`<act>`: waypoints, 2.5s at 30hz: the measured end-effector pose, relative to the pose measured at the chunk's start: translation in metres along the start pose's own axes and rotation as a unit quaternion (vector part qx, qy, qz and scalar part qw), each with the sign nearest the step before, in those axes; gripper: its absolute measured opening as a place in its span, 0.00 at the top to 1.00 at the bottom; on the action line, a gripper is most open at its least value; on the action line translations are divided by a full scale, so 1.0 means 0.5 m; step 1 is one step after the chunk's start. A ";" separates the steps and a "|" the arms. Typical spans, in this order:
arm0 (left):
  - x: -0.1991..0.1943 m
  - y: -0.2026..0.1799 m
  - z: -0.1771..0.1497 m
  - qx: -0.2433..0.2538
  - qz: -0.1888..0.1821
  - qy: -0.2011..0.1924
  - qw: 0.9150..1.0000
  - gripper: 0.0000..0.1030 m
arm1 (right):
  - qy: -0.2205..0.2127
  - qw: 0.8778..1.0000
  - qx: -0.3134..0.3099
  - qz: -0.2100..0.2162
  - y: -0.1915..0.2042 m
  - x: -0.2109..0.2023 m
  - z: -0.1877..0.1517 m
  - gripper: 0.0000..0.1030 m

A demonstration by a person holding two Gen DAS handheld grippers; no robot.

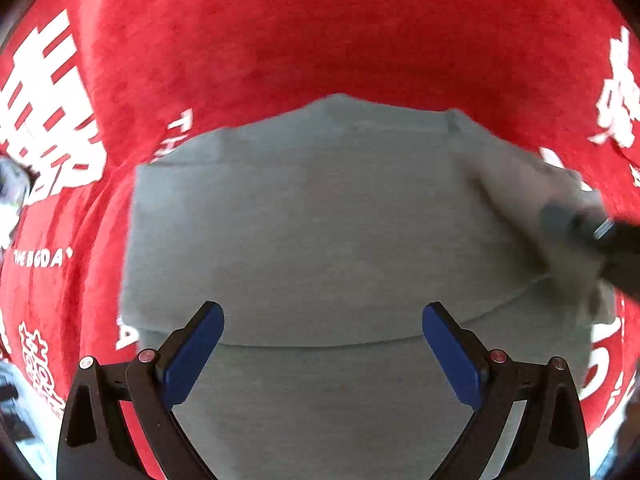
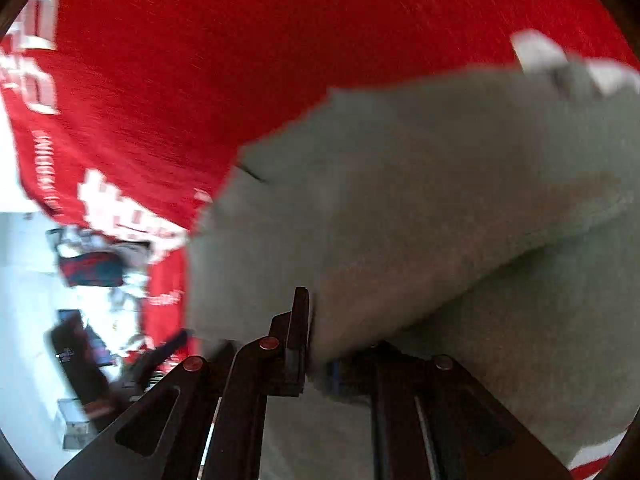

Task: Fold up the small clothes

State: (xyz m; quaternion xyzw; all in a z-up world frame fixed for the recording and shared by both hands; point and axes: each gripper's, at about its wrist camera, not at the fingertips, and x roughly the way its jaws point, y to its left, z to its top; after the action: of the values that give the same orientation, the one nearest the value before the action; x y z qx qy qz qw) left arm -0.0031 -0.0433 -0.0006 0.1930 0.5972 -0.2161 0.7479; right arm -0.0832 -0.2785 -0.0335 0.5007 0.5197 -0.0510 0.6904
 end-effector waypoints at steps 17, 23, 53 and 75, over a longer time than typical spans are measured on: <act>-0.022 0.229 -0.029 -0.096 -0.038 -0.030 0.994 0.03 | -0.068 0.978 -0.179 -0.082 0.196 -0.003 0.003 0.93; -0.022 0.289 -0.040 -0.121 -0.050 -0.029 0.991 0.03 | 0.026 0.939 -0.297 -0.173 0.249 0.149 -0.071 0.85; 0.016 0.181 0.030 -0.104 -0.205 -0.020 0.973 0.93 | -0.089 0.984 0.158 -0.006 -0.194 -0.148 -0.086 0.43; 0.057 0.191 -0.011 -0.087 -0.152 0.012 0.985 0.93 | -0.087 0.992 0.068 -0.069 -0.210 -0.214 -0.081 0.41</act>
State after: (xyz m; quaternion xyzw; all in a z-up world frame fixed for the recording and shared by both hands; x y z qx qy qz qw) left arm 0.0508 0.0366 -0.0265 0.0369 0.6450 -0.2718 0.7133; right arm -0.2211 -0.3483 -0.0164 0.5032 0.4859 -0.1768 0.6924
